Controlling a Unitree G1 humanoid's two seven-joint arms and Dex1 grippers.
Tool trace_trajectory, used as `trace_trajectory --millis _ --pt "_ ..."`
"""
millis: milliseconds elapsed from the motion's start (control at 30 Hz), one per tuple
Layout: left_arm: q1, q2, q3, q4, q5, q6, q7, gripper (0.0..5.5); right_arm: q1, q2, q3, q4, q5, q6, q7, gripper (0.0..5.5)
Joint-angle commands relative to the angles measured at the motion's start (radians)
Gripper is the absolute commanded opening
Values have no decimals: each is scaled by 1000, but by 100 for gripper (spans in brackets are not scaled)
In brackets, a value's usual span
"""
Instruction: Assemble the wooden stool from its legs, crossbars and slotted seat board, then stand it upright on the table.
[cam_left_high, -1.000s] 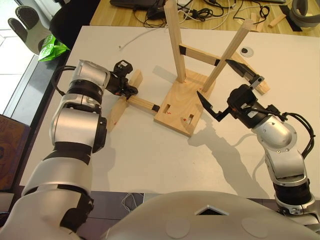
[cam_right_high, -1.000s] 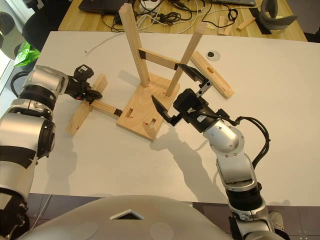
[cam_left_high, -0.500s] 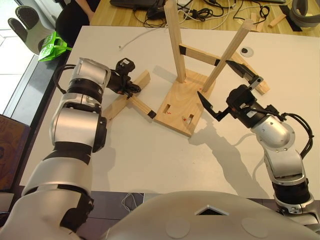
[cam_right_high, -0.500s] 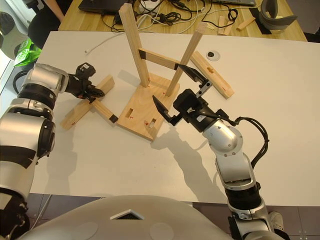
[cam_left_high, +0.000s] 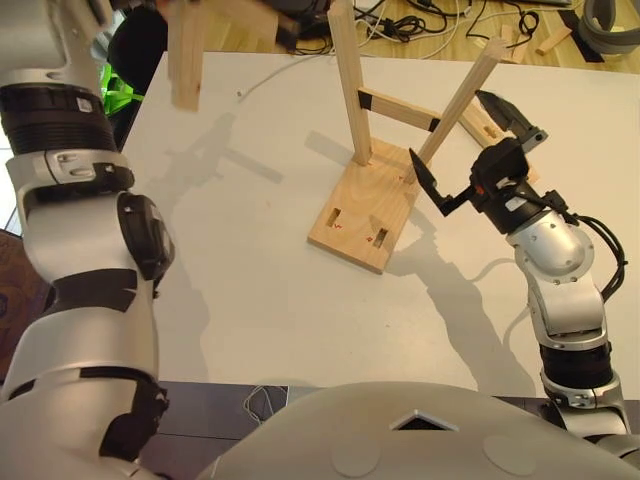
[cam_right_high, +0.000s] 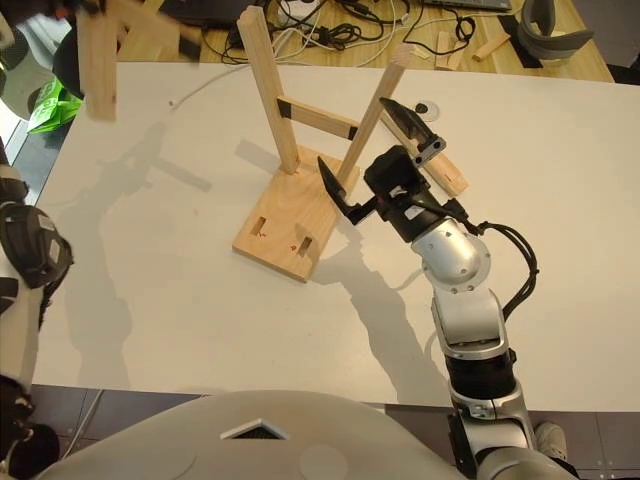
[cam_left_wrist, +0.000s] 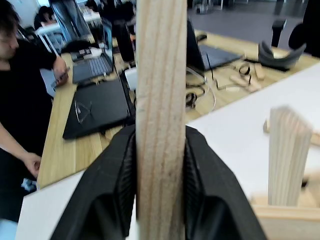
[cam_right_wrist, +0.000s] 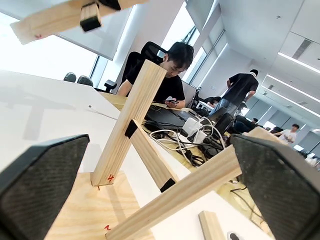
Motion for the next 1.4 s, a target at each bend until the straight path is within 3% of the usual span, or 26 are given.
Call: trace_trajectory --millis 33,167,333,500,667,933,1400 --pt "57 -123 201 -301 -150 43 233 103 -18 -8 -58 31 137 107 72 488" --pt "305 -335 341 -651 -299 116 460 103 41 -119 -83 11 267 245 225 408" --pt "688 -610 270 -992 -373 174 641 103 102 -239 -124 51 281 262 320 315" --pt "802 -775 231 -1093 -482 190 788 103 128 -288 -114 97 251 220 347 214" --pt "884 -795 147 -1098 -502 132 855 103 130 -300 -93 98 239 213 355 139" --pt "1019 -738 -21 -913 -423 47 861 103 98 -299 -91 106 232 198 356 139" --pt "1007 -733 -237 -764 -389 -458 716 103 97 -312 -85 111 216 172 367 139"
